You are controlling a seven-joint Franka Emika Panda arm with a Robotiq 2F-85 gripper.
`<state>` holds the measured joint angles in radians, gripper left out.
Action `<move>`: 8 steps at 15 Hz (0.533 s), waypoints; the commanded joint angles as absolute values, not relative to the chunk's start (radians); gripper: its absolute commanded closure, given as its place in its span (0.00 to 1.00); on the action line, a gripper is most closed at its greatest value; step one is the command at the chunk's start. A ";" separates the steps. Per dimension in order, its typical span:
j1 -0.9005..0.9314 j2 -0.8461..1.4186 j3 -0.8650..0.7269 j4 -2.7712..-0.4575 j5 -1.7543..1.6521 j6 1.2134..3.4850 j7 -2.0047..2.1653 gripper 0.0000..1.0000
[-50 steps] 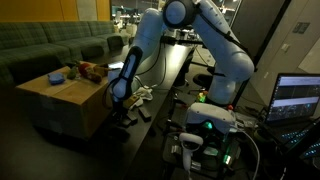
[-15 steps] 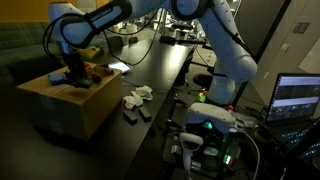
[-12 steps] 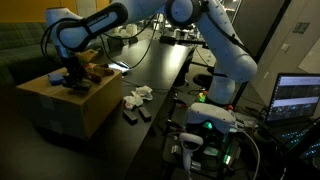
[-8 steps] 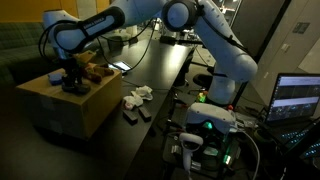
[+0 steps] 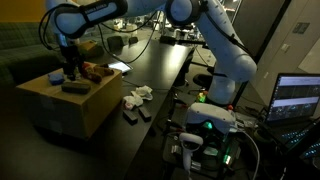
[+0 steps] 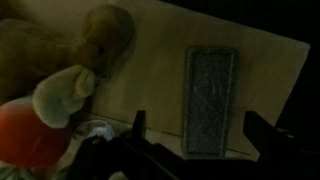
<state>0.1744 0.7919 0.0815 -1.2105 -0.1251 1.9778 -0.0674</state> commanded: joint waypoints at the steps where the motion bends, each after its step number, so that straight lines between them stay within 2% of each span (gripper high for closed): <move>1: 0.106 0.583 0.092 -1.420 -0.066 1.964 -0.100 0.01; 8: 0.016 0.307 0.070 -1.756 0.009 2.155 -0.103 0.00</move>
